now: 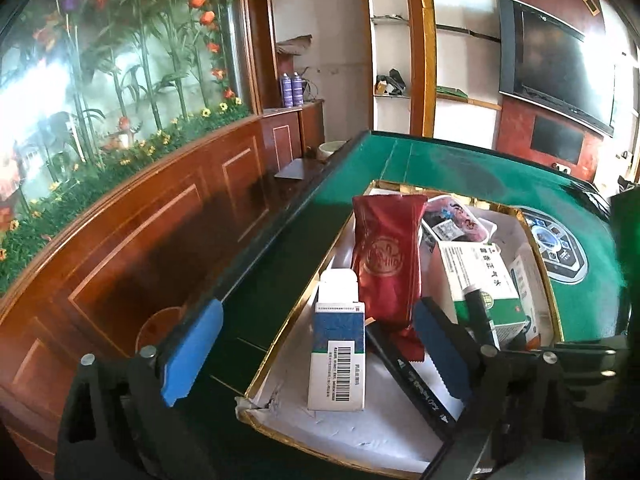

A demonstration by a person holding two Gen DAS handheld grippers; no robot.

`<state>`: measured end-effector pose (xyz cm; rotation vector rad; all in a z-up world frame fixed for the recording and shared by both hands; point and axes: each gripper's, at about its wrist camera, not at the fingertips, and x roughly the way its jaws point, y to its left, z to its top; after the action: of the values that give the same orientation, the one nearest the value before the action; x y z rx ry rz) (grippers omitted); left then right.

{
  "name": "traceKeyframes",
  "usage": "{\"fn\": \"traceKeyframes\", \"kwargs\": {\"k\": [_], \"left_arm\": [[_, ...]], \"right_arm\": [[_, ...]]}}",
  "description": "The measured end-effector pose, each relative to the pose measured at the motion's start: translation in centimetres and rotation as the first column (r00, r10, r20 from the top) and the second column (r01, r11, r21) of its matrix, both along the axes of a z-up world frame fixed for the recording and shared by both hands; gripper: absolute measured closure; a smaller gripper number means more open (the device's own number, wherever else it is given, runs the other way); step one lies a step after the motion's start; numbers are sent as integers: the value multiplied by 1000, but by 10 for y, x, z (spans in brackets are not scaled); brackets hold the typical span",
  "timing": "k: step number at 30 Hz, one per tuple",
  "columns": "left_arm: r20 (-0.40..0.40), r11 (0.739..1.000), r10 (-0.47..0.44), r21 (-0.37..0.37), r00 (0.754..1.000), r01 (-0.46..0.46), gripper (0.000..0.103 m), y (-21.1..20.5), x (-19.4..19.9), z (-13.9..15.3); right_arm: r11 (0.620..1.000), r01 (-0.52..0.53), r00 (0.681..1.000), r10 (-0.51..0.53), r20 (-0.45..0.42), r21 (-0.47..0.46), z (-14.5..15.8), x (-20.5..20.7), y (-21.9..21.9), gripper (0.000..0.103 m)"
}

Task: Organize objects
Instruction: 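Lower the box and marker into the tray and open both tools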

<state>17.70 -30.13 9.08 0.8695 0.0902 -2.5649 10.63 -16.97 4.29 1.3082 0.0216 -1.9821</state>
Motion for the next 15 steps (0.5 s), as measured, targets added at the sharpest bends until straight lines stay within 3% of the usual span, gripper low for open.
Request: {"fn": "traceKeyframes", "kwargs": {"k": [4, 7, 15], "left_arm": [[-10, 1000, 10, 16, 1000, -10, 5, 0, 3, 8], [-3, 1000, 4, 12, 1000, -4, 5, 7, 5, 11], [1, 999, -37, -19, 999, 37, 5, 36, 10, 19]], "right_arm": [[1000, 13, 996, -15, -89, -28, 24, 17, 15, 65], [997, 26, 991, -35, -126, -69, 37, 28, 29, 46], [991, 64, 982, -83, -171, -114, 51, 43, 58, 40]]}}
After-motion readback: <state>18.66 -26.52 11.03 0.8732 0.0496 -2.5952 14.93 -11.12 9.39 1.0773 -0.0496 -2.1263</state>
